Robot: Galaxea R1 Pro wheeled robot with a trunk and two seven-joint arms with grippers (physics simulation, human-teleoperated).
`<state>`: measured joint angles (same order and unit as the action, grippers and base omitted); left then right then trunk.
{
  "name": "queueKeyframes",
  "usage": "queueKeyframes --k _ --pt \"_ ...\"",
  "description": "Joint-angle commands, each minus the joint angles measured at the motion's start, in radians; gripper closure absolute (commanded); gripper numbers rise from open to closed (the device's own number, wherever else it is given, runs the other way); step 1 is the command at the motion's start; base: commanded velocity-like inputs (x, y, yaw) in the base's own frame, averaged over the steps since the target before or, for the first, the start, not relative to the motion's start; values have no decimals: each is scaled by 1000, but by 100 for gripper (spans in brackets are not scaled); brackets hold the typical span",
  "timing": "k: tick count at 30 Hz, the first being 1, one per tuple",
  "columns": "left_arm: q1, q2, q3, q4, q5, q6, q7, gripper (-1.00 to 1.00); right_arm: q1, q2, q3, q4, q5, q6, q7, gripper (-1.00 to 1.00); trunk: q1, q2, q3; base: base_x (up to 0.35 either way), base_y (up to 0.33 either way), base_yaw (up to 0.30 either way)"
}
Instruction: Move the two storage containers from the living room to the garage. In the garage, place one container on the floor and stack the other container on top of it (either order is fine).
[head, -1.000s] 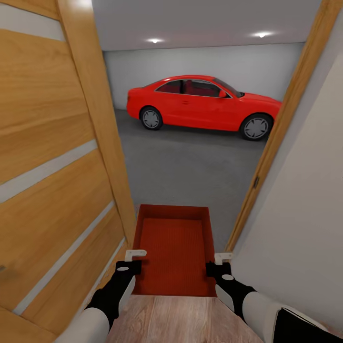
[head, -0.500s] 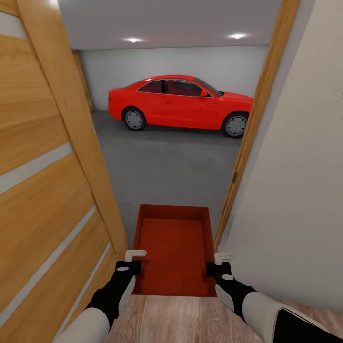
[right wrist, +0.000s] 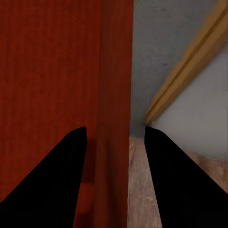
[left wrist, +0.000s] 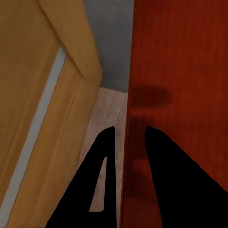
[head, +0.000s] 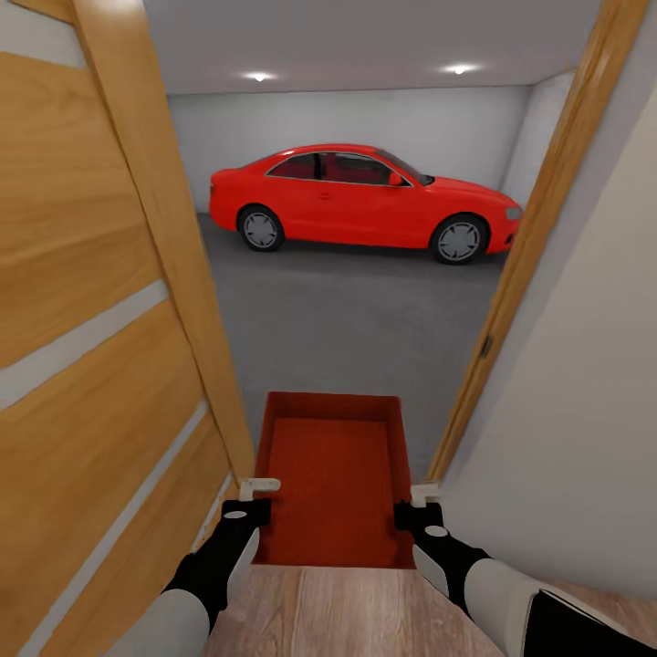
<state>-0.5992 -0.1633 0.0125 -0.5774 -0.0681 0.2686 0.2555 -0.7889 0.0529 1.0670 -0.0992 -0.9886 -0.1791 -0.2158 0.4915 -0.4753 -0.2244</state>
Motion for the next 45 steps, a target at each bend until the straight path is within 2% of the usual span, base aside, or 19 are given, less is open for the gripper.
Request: queueKeyframes --k 1,7,30,37,45 --pt "-1 1 1 -2 -16 8 5 100 -1 -1 1 10 -12 -5 -4 100 1 -2 -2 108 299 0" --pt "-1 1 1 -2 -16 8 7 100 -1 0 0 10 -12 -5 -4 100 1 -2 -2 84 215 -32" --pt "-1 1 1 -2 -16 8 7 100 -1 -1 0 10 -12 -5 -4 100 1 -2 -2 2 5 -220" --pt "-1 1 1 -2 -16 8 7 100 -1 -1 1 10 -12 -5 -4 100 1 -2 -2 5 25 -37" --pt "-1 1 1 -2 -16 8 7 100 -1 -1 1 10 -12 -5 -4 100 1 -2 -2 90 244 -1"
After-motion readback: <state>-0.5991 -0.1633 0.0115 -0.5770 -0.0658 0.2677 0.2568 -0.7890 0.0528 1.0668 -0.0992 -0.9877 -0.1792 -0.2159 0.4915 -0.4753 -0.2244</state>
